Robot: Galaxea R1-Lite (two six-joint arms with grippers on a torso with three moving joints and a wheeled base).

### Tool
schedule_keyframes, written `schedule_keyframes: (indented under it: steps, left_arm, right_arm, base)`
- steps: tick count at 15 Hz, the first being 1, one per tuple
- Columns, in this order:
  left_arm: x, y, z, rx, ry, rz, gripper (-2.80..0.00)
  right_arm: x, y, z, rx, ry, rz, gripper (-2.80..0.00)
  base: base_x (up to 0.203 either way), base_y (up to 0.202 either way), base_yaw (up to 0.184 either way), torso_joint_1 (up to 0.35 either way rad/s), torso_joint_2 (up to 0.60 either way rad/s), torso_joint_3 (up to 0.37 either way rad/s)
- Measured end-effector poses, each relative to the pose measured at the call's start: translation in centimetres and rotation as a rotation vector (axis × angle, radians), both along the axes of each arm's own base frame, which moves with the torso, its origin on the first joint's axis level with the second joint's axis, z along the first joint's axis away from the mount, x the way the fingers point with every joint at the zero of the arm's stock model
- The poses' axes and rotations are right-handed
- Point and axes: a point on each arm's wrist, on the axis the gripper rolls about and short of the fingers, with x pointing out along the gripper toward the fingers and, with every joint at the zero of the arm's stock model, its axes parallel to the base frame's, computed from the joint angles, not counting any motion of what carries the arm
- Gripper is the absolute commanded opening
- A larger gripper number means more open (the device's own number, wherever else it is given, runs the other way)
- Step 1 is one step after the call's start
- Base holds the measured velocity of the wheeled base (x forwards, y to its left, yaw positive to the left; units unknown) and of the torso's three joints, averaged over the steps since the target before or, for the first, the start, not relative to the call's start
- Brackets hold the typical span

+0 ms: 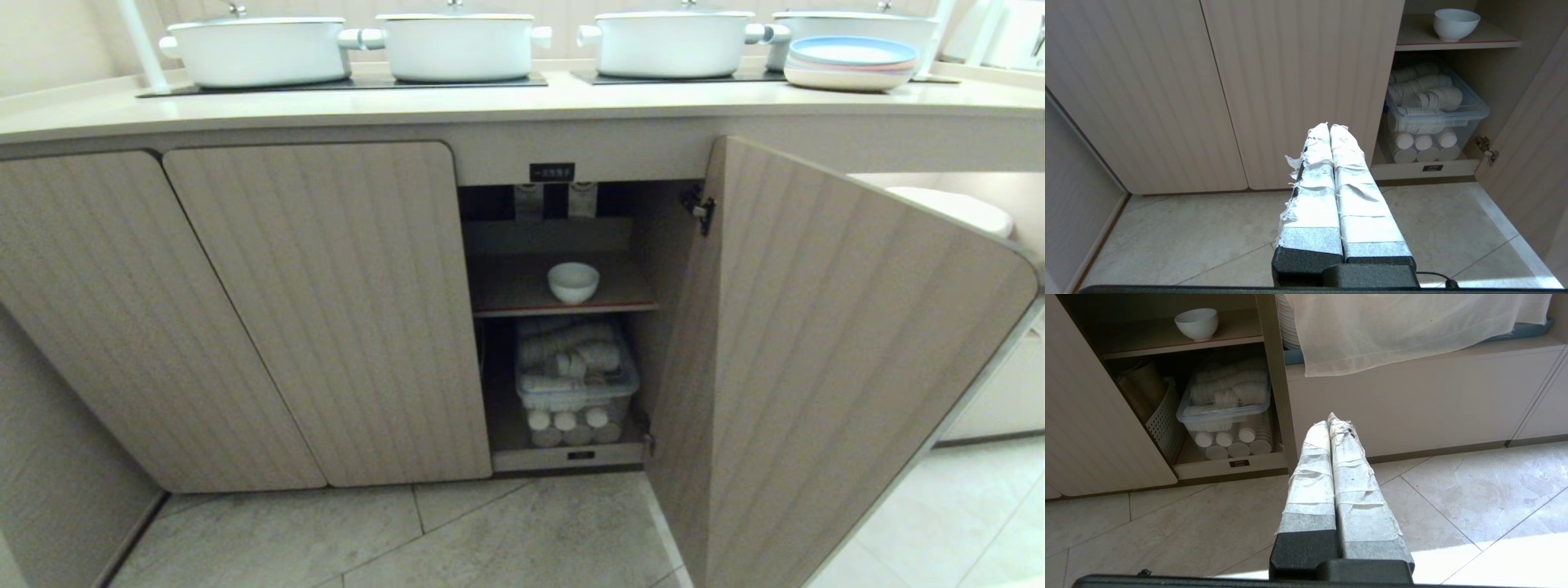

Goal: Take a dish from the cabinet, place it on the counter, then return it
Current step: Take the bowl from the cabinet

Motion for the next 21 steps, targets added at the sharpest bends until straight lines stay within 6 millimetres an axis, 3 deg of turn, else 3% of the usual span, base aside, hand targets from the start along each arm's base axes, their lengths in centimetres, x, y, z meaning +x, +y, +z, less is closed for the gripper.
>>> schedule_keyframes:
  steps: [21]
  left_arm:
    - [0.0, 0.0, -0.01, -0.001, 0.001, 0.0, -2.8]
  right_arm:
    - [0.0, 0.0, 0.0, 0.0, 0.0, 0.0, -2.8]
  base:
    - [0.0, 0.0, 0.0, 0.0, 0.0, 0.0]
